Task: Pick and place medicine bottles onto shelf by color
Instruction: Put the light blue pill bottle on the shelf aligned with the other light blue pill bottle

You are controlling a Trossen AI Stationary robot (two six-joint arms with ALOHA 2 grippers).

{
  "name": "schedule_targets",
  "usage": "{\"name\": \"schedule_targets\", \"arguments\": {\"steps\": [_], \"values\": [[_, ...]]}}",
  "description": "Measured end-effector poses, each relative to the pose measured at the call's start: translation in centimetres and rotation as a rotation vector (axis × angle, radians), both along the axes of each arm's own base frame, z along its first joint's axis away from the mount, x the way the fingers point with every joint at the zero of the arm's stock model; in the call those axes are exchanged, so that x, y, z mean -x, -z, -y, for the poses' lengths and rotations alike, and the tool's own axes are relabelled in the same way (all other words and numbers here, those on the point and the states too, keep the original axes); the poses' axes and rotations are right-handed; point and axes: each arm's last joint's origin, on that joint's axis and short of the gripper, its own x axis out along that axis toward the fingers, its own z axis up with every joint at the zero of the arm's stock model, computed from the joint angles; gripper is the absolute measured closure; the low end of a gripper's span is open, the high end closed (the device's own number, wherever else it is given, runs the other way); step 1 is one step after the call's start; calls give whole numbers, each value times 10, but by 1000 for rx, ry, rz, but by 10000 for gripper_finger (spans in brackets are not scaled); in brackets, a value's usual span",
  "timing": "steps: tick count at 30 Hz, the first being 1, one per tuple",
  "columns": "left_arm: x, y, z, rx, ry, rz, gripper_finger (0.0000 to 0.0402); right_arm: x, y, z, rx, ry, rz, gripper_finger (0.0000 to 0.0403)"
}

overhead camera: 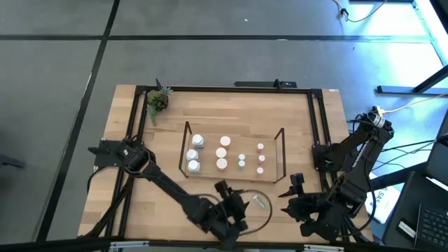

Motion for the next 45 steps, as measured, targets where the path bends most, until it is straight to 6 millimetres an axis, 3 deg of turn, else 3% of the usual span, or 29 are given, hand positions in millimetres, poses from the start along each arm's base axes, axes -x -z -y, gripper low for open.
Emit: {"name": "schedule_targets", "arguments": {"steps": [5,21,28,37,45], "values": [[16,1,22,58,7,35,182,0,0,0,0,0,0,199],[66,9,65,406,-117,78,182,0,0,0,0,0,0,199],[84,13,73,434,-158,59,182,-1,-1,-1,-36,22,10,198],[88,13,74,433,-168,54,182,-5,-2,-3,-164,97,2,198],[89,14,73,421,-171,45,182,-27,20,-5,-226,250,-78,199]]}}
